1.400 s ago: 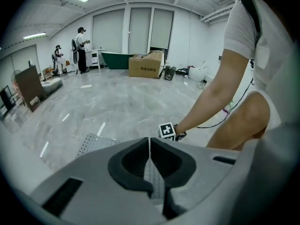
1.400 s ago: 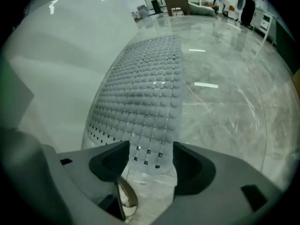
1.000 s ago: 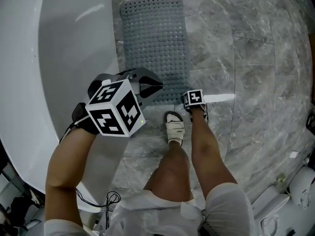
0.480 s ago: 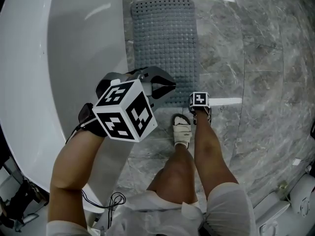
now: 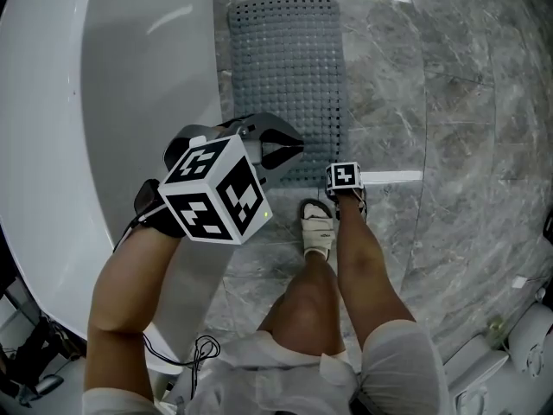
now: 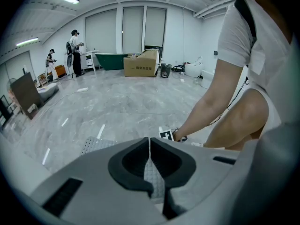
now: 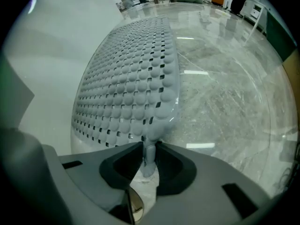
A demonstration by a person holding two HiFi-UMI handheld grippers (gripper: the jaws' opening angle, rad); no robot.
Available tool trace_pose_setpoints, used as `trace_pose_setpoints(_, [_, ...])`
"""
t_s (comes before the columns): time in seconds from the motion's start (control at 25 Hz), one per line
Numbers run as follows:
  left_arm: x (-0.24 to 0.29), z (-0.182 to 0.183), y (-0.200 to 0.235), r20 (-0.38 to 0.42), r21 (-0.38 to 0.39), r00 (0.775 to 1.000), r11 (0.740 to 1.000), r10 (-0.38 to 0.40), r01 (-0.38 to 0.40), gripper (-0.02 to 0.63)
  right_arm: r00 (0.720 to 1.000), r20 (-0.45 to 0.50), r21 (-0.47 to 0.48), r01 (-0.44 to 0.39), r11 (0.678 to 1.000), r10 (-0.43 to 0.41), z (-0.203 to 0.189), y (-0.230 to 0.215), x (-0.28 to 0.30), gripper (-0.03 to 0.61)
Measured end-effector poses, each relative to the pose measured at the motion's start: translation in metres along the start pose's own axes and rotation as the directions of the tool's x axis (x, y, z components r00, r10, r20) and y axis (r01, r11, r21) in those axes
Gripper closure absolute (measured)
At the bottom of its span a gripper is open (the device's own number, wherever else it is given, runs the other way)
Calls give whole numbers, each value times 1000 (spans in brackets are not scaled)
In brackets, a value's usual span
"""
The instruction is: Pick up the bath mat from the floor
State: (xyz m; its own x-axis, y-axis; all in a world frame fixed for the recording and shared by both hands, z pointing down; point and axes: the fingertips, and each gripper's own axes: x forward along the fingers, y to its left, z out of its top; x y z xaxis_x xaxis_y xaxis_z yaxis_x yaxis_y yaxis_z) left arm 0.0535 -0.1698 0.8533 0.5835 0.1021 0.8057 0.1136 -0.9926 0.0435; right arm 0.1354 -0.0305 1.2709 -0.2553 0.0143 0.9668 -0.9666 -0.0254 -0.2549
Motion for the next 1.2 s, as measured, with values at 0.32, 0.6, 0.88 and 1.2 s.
trace_pose_setpoints(0.32, [-2, -2, 0, -10, -10, 1000, 1000, 7, -7, 595, 996, -6, -51, -85, 995, 85, 6, 29, -46, 518])
trace_pose_setpoints(0.6, [14, -17, -3, -48, -27, 999, 999, -24, 23, 595, 990, 26, -71, -133, 989, 135, 24, 56, -99, 531])
trace_pose_setpoints(0.88, [6, -46, -35, -223, -146, 962, 981, -156, 125, 593, 979, 35, -103, -194, 975, 199, 55, 97, -176, 534])
trace_pose_setpoints(1.2, [-48, 1, -28, -97, -412, 986, 908, -134, 82, 535, 975, 5, -141, -219, 966, 221, 81, 135, -257, 534])
